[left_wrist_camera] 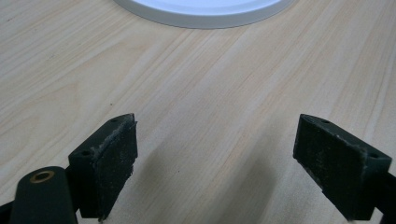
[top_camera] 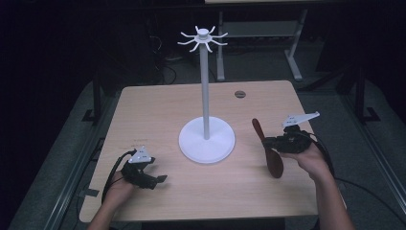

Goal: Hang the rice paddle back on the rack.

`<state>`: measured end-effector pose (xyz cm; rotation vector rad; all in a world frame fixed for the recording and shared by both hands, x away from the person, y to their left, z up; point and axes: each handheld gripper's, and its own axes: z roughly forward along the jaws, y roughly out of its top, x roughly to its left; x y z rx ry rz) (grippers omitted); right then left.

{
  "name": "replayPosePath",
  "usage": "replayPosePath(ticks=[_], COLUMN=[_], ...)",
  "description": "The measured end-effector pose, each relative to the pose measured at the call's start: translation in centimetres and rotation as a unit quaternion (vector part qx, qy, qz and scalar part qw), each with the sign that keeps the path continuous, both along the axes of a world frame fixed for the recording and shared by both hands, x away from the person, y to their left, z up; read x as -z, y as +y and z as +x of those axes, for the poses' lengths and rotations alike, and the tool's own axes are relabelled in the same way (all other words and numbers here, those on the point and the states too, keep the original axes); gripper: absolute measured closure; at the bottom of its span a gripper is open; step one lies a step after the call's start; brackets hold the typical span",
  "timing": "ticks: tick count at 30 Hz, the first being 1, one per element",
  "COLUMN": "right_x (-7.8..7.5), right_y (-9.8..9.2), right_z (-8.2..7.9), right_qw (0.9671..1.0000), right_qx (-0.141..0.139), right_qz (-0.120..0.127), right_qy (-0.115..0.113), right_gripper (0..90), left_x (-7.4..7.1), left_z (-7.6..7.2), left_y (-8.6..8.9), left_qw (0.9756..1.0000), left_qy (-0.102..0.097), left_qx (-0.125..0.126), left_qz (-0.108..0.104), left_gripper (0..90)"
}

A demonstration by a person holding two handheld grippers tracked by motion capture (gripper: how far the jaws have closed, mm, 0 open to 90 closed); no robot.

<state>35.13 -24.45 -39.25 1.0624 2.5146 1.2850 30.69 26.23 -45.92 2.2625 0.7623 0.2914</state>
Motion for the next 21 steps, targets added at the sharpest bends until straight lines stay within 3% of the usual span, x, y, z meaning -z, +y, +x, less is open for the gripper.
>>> replayPosePath(ticks=[10,21], right_x=[-0.3,-1.2], right_y=[-0.5,0.2], right_z=[-0.2,-0.4], right_qw=[0.9963,0.9924], right_qx=[0.004,-0.002], right_qz=[0.074,0.095], right_qy=[-0.044,-0.078], right_gripper=[78.0,77.9], left_x=[0.0,0.0], left_z=[0.0,0.0], left_y=[0.0,-0.1], left_qw=[1.0000,1.0000], left_qy=[0.001,-0.001], left_qx=[-0.001,-0.001], left_qz=[-0.001,-0.003], left_gripper=[13.3,13.3])
